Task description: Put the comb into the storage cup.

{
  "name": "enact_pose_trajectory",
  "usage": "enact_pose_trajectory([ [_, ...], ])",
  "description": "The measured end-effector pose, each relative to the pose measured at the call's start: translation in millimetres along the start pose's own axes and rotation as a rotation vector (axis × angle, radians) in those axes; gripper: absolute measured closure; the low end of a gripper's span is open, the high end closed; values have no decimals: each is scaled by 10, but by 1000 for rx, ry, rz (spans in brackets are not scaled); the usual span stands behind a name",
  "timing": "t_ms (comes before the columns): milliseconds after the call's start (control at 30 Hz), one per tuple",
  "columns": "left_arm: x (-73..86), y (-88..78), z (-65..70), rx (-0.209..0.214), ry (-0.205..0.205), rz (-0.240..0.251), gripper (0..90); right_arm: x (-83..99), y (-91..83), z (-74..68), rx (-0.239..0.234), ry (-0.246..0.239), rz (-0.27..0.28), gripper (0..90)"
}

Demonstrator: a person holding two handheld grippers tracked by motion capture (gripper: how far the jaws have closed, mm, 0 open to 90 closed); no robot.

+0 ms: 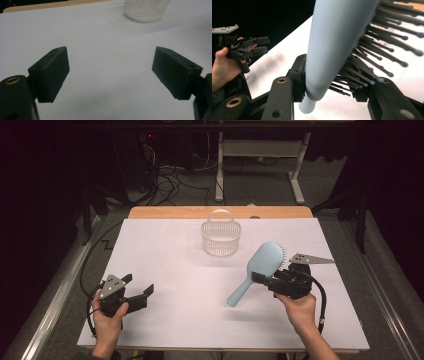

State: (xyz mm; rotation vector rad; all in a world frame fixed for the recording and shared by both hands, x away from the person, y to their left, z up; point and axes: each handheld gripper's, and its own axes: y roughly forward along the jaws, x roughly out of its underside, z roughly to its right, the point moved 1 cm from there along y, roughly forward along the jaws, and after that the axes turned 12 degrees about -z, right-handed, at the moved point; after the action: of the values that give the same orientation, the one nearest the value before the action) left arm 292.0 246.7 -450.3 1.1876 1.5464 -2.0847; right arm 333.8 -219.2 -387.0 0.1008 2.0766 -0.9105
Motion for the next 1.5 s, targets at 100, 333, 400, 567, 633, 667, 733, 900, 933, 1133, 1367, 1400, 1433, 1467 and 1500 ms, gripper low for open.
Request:
enact_pose_trajectory([
  [100,11,23,-14,-14,13,-8,154,-31,-20,33,8,3,2,555],
  [333,25,40,-10,-24,23,-19,154,-107,-79,104,33,9,2,555],
  [400,28,42,-10,-23,21,-18,154,-138,-101,115,40,9,3,554],
  [567,39,47,-6,-16,12,-15,154,-237,-142,139,63,-2,4,553],
  [633,43,46,-4,-13,8,-14,154,-279,-149,151,70,-5,5,553],
  [667,44,46,-4,-11,6,-13,154,-299,-151,155,74,-6,3,553],
  [733,47,48,-5,-7,1,-11,154,-337,-149,162,82,-7,3,552],
  [900,49,52,-5,4,-6,-4,154,-439,-134,172,99,-17,-1,552],
  [933,49,54,-5,6,-9,-2,154,-462,-130,173,102,-19,-1,552],
  [1133,52,61,-2,10,-10,-1,154,-603,-94,179,112,-21,1,552],
  [1367,64,75,4,21,-11,18,154,-750,-16,179,125,-29,-6,551],
  [1400,65,77,7,23,-10,19,154,-769,-7,181,125,-29,-4,551],
  [1433,66,79,9,24,-9,21,154,-787,0,185,127,-29,-3,551],
  [1467,67,81,10,23,-8,24,154,-805,8,189,127,-28,-1,551],
  [1500,68,82,11,23,-6,24,154,-822,15,192,128,-25,-1,551],
])
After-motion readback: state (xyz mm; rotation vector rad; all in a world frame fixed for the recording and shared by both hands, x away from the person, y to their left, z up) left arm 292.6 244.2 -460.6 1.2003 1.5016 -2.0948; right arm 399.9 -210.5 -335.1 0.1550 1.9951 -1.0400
